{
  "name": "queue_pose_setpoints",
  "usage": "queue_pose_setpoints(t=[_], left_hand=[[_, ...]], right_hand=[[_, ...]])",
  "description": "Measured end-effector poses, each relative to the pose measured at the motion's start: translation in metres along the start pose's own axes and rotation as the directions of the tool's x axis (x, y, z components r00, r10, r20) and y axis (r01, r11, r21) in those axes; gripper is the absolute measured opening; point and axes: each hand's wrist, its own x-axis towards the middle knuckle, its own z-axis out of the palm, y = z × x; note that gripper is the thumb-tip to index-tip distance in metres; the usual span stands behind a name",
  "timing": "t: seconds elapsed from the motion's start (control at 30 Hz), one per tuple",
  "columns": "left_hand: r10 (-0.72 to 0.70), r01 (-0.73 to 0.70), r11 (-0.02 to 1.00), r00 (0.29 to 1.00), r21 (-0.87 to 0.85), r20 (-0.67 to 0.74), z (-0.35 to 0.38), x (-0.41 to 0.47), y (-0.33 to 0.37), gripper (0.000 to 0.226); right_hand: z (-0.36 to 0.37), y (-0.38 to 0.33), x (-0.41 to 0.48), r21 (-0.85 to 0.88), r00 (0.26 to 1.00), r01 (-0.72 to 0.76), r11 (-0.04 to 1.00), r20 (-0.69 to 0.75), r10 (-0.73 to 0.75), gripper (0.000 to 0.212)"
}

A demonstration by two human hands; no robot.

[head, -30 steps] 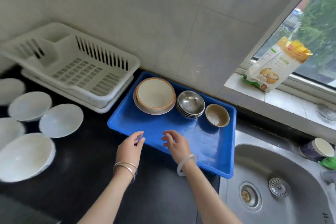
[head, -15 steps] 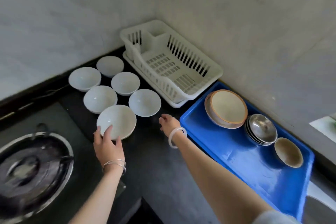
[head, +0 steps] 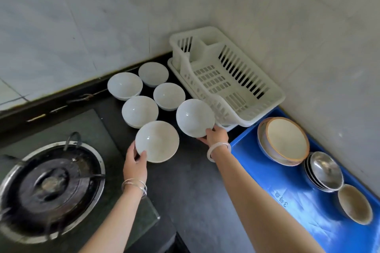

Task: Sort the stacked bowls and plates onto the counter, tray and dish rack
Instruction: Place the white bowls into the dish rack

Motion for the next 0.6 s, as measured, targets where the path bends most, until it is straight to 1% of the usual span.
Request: queue_pose_setpoints(t=[0.1, 0.17, 0.23, 0.33, 0.43, 0.53, 0.6], left_hand=[[-0.038, 0.040, 0.995, 0.999, -0.088, 0.025, -0.001, 0.002, 0.001, 0.042], [-0.111, 0.117, 0.975, 0.993, -0.190, 0.042, -0.002, 0.005, 0.006, 0.037], [-0.160, 0.172, 0.954, 0.985, -0.245, 0.071, -0.005, 0.008, 0.013, 0.035], [-0.194, 0.216, 0.945, 0.974, -0.244, 0.113, -0.009, 0.011, 0.020, 0.034], [-0.228, 0.255, 0.936, 0.964, -0.241, 0.135, -0.013, 0.011, 0.024, 0.039], [-0.227, 0.260, 0.944, 0.958, -0.203, 0.176, -0.016, 0.013, 0.024, 0.029], [-0.213, 0.248, 0.955, 0.955, -0.161, 0.204, -0.018, 0.016, 0.023, 0.029]], right_hand=[[-0.006, -0.012, -0.016, -0.085, 0.995, 0.096, 0.992, 0.033, -0.093, 0.018], [-0.002, -0.017, -0.028, -0.152, 0.989, 0.141, 0.978, 0.070, -0.132, 0.017], [0.007, -0.017, -0.037, -0.223, 0.984, 0.168, 0.960, 0.103, -0.148, 0.015], [0.023, -0.014, -0.047, -0.331, 0.985, 0.155, 0.931, 0.127, -0.119, 0.016], [0.037, -0.010, -0.053, -0.467, 0.985, 0.154, 0.871, 0.137, -0.100, 0.014], [0.045, -0.006, -0.059, -0.546, 0.985, 0.161, 0.822, 0.138, -0.102, 0.015], [0.048, -0.004, -0.062, -0.571, 0.987, 0.155, 0.806, 0.121, -0.104, 0.017]])
